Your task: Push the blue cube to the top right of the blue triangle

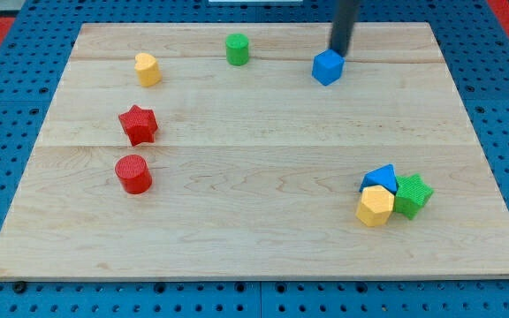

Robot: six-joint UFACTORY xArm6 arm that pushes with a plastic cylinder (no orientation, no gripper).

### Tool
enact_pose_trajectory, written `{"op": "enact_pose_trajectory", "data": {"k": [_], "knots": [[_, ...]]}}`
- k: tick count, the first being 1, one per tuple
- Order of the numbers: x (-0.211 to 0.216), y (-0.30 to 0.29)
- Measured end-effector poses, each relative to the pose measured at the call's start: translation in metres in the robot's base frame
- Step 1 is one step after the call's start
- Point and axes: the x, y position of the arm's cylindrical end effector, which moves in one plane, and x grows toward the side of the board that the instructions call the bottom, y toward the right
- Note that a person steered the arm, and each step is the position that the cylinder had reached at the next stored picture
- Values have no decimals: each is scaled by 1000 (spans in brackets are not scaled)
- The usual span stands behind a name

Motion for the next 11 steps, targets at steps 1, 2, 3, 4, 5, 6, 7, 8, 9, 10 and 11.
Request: {"op": "enact_pose_trajectory", "data": {"k": [1, 2, 3, 4, 5, 6, 7, 8, 9, 10, 11], "knots": [[16, -35], [30, -18], [31, 21], [40, 57], [89, 59], [135, 63], [137, 89], [142, 113], [158, 126], [184, 121], [214, 93]]}}
